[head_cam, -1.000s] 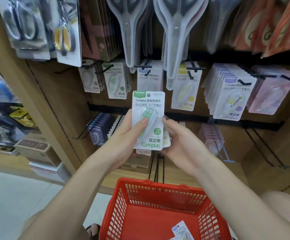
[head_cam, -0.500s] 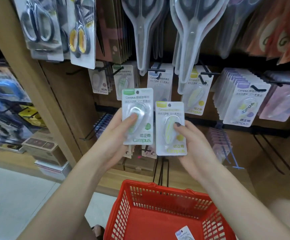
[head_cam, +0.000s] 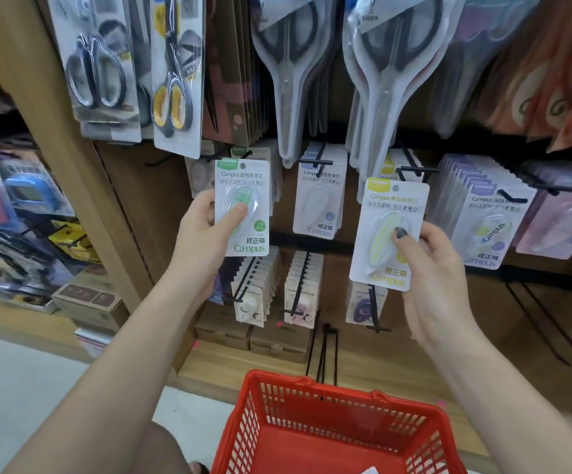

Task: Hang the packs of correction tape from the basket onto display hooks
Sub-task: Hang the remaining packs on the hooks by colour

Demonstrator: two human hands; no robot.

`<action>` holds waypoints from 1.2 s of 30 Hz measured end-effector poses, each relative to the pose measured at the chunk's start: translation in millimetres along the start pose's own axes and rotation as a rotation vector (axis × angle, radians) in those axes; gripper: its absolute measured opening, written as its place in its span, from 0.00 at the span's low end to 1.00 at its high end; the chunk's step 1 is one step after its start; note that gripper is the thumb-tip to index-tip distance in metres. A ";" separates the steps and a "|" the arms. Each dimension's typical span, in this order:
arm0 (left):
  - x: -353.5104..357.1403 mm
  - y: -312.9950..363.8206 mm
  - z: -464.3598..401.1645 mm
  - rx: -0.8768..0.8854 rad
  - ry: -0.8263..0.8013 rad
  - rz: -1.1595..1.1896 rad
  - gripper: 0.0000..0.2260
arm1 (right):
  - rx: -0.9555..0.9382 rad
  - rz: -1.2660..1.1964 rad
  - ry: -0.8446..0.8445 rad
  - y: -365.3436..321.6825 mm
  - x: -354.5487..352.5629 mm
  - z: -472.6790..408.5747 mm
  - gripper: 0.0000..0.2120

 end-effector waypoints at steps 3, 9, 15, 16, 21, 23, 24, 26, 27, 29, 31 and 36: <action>-0.8 -1.9 -2.8 -0.020 0.032 -0.001 0.10 | -0.009 0.026 0.007 0.9 1.9 -1.5 0.08; -10.0 -6.6 0.5 -0.006 0.085 -0.004 0.11 | -0.068 0.118 0.040 0.3 0.5 0.3 0.05; -14.5 -2.4 -1.2 -0.002 0.106 -0.020 0.12 | -0.075 0.134 0.072 -0.6 3.5 1.9 0.03; -15.1 -2.4 -1.7 -0.002 0.114 -0.015 0.12 | -0.071 0.129 0.074 -0.9 3.6 1.3 0.03; -17.9 -5.1 -5.6 -0.002 0.101 -0.055 0.12 | -0.095 0.114 0.119 -1.0 1.0 2.8 0.05; -16.3 -5.9 -8.7 -0.020 0.098 -0.068 0.12 | -0.104 0.103 0.141 -1.5 -1.5 4.3 0.06; -14.8 -6.6 -10.4 -0.027 0.093 -0.081 0.11 | -0.098 0.103 0.142 -2.1 -2.8 4.4 0.07; -12.0 -7.1 -14.0 -0.035 0.090 -0.110 0.10 | -0.085 0.117 0.132 -4.6 -3.6 4.1 0.07; -10.5 -6.8 -15.8 -0.038 0.093 -0.117 0.09 | -0.080 0.122 0.126 -6.2 -3.9 3.8 0.07; -7.0 -6.6 -20.3 -0.051 0.099 -0.124 0.08 | -0.078 0.124 0.116 -9.0 -4.5 3.2 0.06; -3.6 -6.9 -24.5 -0.073 0.107 -0.142 0.09 | -0.075 0.115 0.092 -11.6 -4.0 4.0 0.04; 1.8 -6.5 -31.2 -0.069 0.097 -0.159 0.08 | -0.019 0.038 0.099 -18.5 -3.2 3.6 0.04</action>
Point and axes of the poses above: each hand's wrist, its own z-axis away from the middle knuckle, its own x-axis out of the palm, y = z × x, the point moved 1 cm from there along -z, towards the middle knuckle, and after that the axes turned 1 degree about -z, right-handed, at the moved point
